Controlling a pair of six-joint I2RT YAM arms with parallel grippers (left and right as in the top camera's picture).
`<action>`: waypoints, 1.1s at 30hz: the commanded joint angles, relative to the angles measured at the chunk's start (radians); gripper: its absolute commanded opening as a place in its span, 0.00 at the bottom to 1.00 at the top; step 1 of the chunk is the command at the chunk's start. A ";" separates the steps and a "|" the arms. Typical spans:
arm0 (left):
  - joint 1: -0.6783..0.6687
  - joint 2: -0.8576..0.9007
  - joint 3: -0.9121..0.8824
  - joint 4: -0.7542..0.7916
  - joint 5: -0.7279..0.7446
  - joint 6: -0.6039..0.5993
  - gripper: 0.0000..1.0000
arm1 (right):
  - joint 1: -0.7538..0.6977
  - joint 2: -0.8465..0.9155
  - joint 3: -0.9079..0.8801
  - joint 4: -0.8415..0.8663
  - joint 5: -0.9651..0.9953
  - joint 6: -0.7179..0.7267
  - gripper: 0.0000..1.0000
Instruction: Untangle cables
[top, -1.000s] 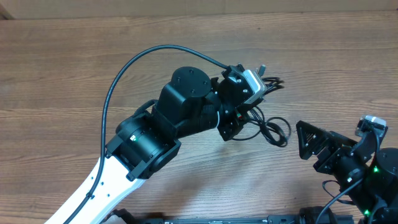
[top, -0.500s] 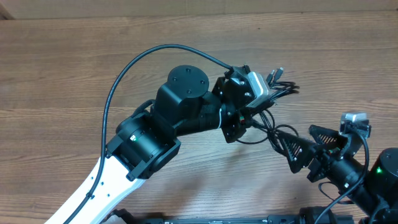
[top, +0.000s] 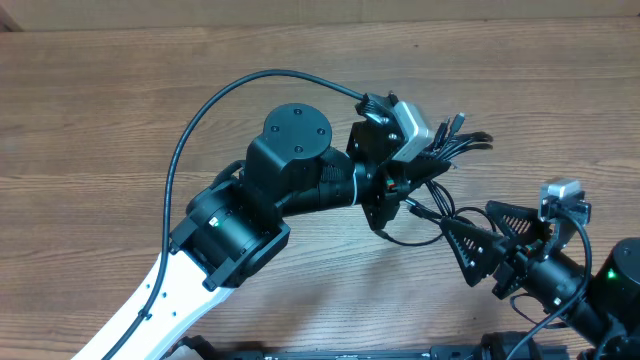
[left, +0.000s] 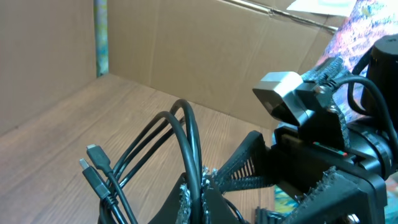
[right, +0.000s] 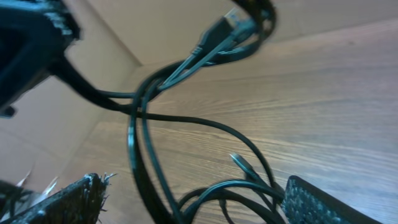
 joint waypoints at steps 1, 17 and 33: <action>0.003 -0.021 0.021 0.012 0.019 -0.105 0.04 | -0.002 -0.003 0.018 0.018 -0.071 -0.039 0.90; -0.048 0.003 0.021 0.083 0.020 -0.230 0.04 | -0.002 -0.003 0.018 0.011 -0.082 -0.062 0.73; -0.054 0.005 0.021 0.084 0.132 -0.257 0.04 | -0.002 -0.003 0.018 -0.041 0.190 -0.060 0.19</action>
